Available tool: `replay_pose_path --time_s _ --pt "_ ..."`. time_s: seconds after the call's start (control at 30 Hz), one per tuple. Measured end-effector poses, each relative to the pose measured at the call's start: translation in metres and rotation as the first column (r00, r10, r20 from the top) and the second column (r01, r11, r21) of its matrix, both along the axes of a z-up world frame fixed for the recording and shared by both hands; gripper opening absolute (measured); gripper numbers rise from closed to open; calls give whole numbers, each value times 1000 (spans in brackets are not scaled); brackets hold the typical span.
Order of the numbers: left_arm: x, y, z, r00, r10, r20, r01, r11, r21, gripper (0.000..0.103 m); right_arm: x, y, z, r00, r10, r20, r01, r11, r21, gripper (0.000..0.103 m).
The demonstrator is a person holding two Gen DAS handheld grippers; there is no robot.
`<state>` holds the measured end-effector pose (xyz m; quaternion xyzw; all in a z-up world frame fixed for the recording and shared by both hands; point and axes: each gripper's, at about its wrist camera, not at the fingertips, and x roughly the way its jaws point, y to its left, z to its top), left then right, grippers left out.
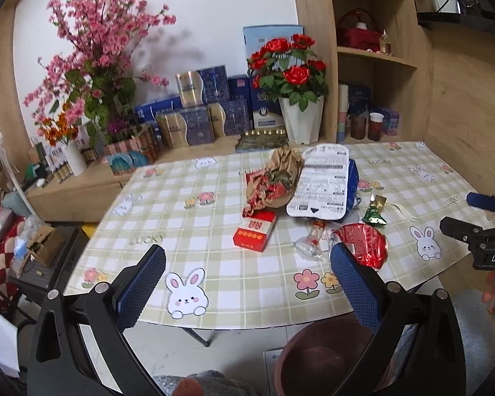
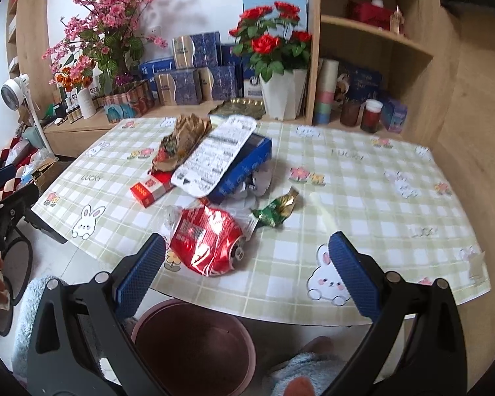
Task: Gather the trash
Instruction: 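Grasp the brown paper bag with the left tool while the right tool grasps the white paper sheet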
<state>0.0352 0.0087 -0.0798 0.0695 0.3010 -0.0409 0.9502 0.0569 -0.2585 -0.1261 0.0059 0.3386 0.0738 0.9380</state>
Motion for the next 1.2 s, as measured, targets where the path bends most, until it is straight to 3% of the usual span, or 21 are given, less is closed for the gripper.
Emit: replay_pose_path --time_s 0.1,0.17,0.33,0.4,0.53,0.63,0.73,0.77,0.87,1.17,1.2 --pt "14 2 -13 999 -6 -39 5 1000 -16 98 11 -9 -7 999 -26 36 23 996 83 98" --pt "26 4 -21 998 -9 -64 8 1000 -20 98 26 -11 -12 1000 -19 1 19 994 106 98" --pt "61 13 -40 993 5 -121 -3 1000 19 98 72 -2 -13 1000 -7 0 7 999 -37 98" --pt "73 21 -43 992 4 -130 -4 1000 0 98 95 2 -12 999 43 28 -42 999 -31 97" --pt "91 41 -42 996 58 -66 -61 997 -42 98 137 13 -11 989 121 87 -119 993 -24 97" --pt "109 51 -47 995 80 -61 -83 995 -49 98 177 24 -17 969 240 64 -243 969 40 97" --pt "127 61 -53 995 67 -72 -74 992 -98 88 206 34 -26 963 269 32 -270 962 26 96" --pt "133 63 -56 995 63 -79 -71 992 -105 80 213 37 -29 961 277 23 -278 960 23 95" --pt "151 62 -63 994 53 -96 -64 992 -110 75 229 44 -40 960 280 -13 -280 960 31 83" --pt "170 40 -78 994 -20 -107 9 994 -105 74 250 43 -58 976 209 -52 -202 972 122 78" --pt "171 38 -79 994 -25 -107 14 994 -105 74 251 44 -59 974 218 -61 -209 970 128 63"
